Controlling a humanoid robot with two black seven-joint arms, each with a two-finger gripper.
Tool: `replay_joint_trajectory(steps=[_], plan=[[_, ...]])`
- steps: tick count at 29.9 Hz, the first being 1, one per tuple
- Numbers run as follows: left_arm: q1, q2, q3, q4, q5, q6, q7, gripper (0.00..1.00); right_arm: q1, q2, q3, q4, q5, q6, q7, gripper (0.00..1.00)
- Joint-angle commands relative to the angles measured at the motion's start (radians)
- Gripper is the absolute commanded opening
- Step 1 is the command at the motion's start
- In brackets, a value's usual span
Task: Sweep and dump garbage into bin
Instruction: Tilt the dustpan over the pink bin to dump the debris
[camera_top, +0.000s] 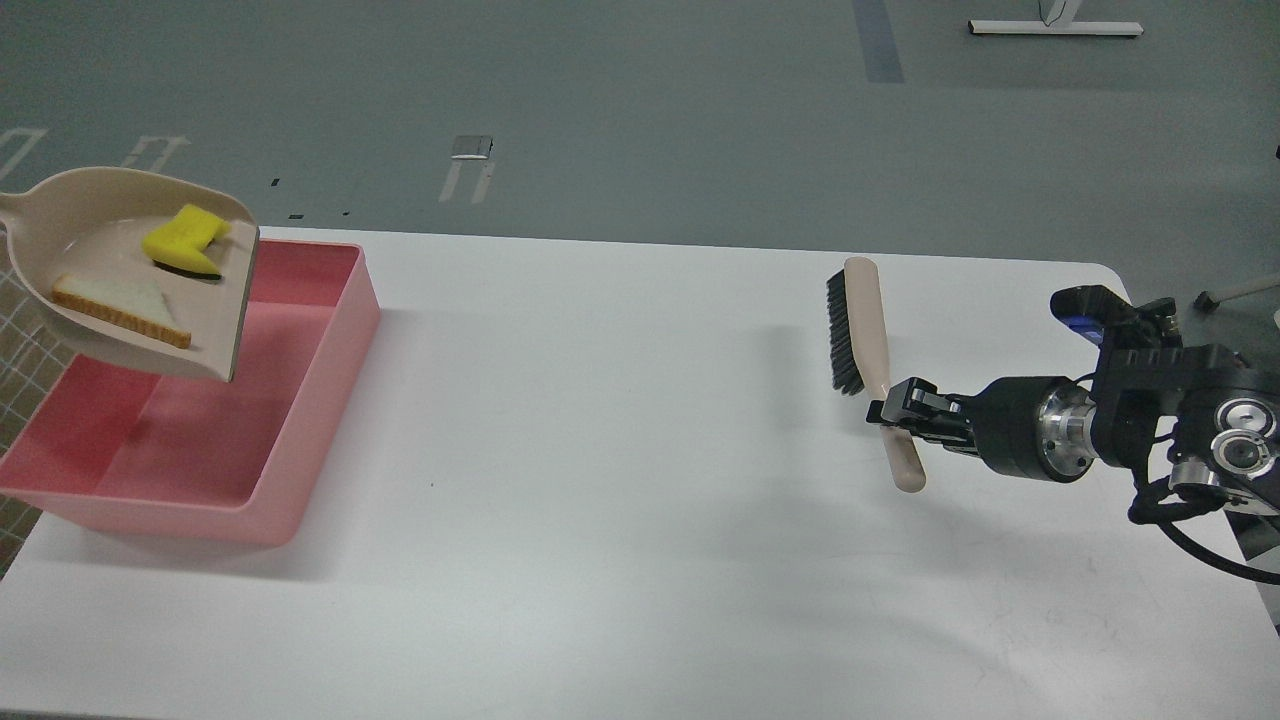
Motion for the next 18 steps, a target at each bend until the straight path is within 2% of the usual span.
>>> replay_joint_trajectory(steps=[1,12,18], plan=[[0.000,0.003,0.000,-0.003,0.068,0.045,0.000,0.00,0.000,0.001,0.000,-0.001,0.000,0.000,0.000,0.00],[-0.003,0.052,-0.011,-0.017,0.208,0.147,0.000,0.00,0.002,0.003,0.000,-0.006,0.000,0.000,0.000,0.00],[-0.005,0.093,-0.012,-0.103,0.309,0.234,0.000,0.00,0.002,0.006,0.000,-0.006,0.000,0.000,0.000,0.00]])
